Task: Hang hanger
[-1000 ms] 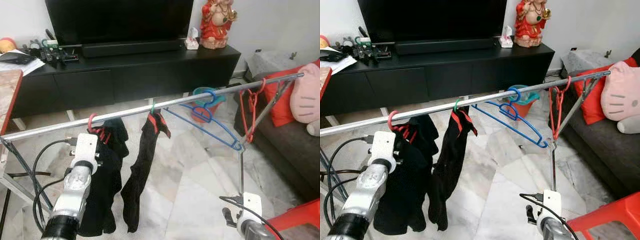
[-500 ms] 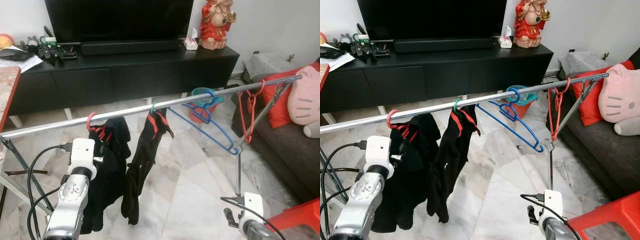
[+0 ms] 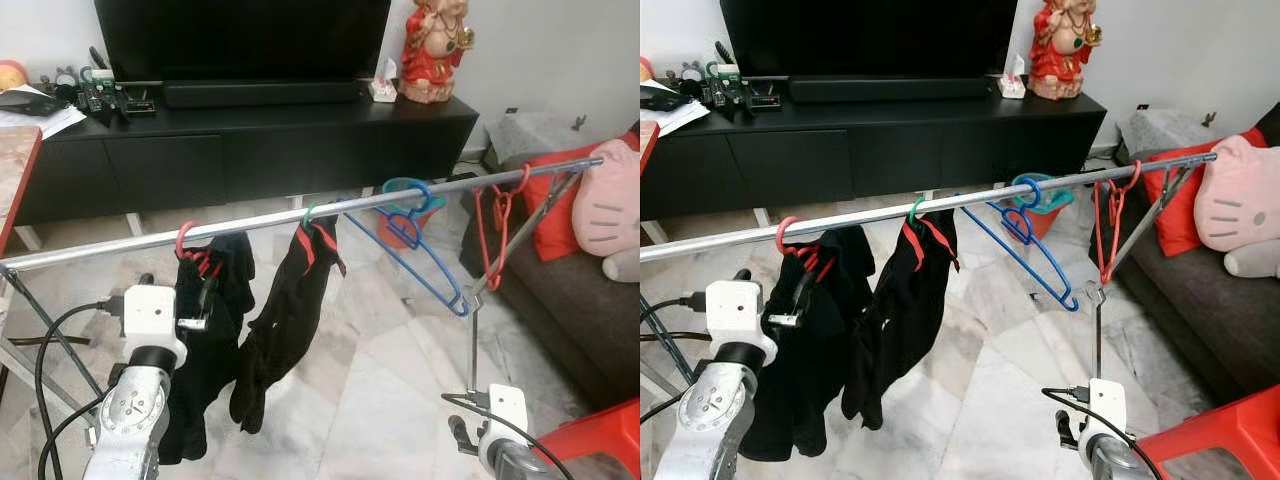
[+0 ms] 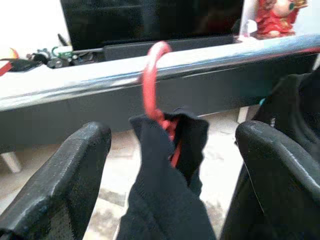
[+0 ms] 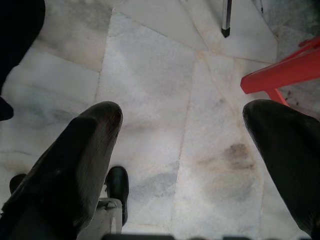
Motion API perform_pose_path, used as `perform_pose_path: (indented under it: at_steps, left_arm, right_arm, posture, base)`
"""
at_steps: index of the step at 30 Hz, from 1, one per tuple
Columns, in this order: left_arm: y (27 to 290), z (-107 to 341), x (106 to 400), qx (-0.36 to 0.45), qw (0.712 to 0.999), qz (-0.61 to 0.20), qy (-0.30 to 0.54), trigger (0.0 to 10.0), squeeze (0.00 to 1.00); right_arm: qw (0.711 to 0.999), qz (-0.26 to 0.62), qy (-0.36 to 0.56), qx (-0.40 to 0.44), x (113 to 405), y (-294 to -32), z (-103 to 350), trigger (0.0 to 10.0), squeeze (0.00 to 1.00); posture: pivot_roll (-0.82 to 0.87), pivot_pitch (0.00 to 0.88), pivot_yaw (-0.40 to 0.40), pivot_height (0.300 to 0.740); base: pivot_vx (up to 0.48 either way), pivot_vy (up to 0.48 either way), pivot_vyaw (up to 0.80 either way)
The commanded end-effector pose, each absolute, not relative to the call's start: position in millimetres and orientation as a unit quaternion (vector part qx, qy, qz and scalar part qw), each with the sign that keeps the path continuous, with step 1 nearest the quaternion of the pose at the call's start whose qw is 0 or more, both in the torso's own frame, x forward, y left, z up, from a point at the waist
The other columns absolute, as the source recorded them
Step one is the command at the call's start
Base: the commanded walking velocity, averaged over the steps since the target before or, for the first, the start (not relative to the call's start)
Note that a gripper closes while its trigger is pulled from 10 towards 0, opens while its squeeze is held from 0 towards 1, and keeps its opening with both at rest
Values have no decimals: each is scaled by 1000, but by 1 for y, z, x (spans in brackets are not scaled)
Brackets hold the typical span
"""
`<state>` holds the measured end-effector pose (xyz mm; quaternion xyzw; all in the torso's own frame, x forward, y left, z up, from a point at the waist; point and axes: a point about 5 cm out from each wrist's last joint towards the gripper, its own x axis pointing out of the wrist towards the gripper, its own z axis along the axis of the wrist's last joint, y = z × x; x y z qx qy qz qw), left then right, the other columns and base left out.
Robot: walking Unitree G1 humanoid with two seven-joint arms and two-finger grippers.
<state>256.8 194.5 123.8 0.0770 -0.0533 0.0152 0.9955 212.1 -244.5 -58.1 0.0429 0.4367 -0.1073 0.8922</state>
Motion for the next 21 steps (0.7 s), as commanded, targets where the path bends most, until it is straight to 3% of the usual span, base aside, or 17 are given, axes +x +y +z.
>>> perform_pose_path:
  at_steps: [1, 3, 21]
  left_arm:
    - [185, 132, 261, 86, 994, -10, -71, 10000, 0]
    - [182, 134, 262, 87, 993, -19, -77, 10000, 0]
    - [175, 134, 264, 84, 993, -35, -72, 10000, 0]
  right_arm:
    - [893, -111, 434, 34, 215, -251, -54, 10000, 0]
    - [893, -112, 434, 35, 215, -251, -54, 10000, 0]
    - [893, -112, 434, 36, 216, -250, -54, 10000, 0]
  posture:
    - [41, 0, -143, 740]
    - [38, 0, -141, 740]
    - [37, 0, -142, 740]
  base:
    - [0, 0, 0]
    - [0, 0, 0]
    - [0, -447, 0]
